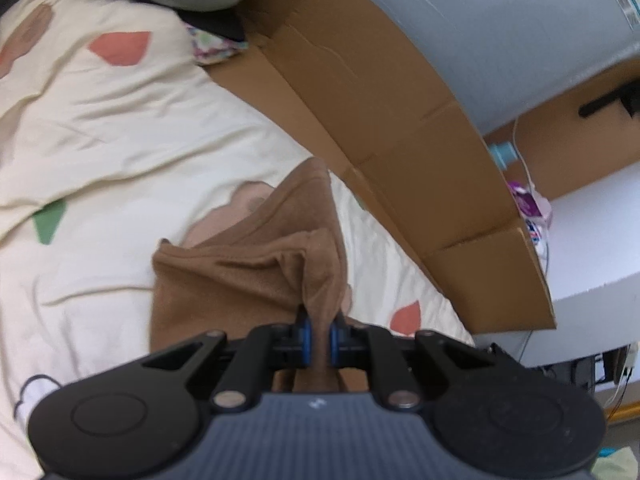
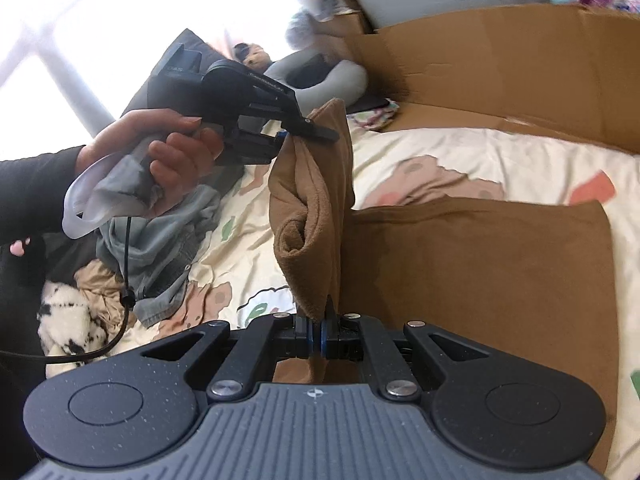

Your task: Fold clothes

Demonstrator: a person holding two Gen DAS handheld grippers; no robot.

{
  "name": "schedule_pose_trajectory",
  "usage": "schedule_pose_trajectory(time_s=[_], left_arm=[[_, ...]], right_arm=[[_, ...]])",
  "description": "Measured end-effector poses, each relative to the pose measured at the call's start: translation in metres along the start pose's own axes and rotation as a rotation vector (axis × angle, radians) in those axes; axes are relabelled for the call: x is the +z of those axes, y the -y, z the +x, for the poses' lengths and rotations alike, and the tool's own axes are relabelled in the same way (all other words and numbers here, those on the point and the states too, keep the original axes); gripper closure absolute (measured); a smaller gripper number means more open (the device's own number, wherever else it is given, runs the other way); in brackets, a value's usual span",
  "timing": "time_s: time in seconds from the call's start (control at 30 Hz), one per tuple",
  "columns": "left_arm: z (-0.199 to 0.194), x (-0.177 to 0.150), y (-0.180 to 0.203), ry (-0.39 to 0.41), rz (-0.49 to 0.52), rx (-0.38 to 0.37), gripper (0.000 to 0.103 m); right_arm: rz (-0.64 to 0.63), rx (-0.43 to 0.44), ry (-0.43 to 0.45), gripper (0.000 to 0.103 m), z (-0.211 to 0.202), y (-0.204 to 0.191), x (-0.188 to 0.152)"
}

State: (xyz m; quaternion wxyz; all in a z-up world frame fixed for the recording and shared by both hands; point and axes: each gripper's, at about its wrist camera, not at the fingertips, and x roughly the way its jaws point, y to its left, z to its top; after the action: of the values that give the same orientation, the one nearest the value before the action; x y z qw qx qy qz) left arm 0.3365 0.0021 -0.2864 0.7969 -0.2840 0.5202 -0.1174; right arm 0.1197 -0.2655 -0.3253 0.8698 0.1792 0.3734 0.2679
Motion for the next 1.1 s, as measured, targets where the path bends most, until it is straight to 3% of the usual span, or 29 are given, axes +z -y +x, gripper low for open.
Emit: schedule_pose_trajectory(time_s=[0.57,1.1], left_arm=[[0.082,-0.037,0.056,-0.092,0.019,-0.059,0.094],[0.142,-0.067,0.1,-0.203,0.102,-0.003,0.094]], right_arm=[[0.142,-0.041,-0.045,0.102,-0.029,0.045,-0.041],[0.43,-0.081,-0.047,0.103,-0.056,0.087,-0.086]])
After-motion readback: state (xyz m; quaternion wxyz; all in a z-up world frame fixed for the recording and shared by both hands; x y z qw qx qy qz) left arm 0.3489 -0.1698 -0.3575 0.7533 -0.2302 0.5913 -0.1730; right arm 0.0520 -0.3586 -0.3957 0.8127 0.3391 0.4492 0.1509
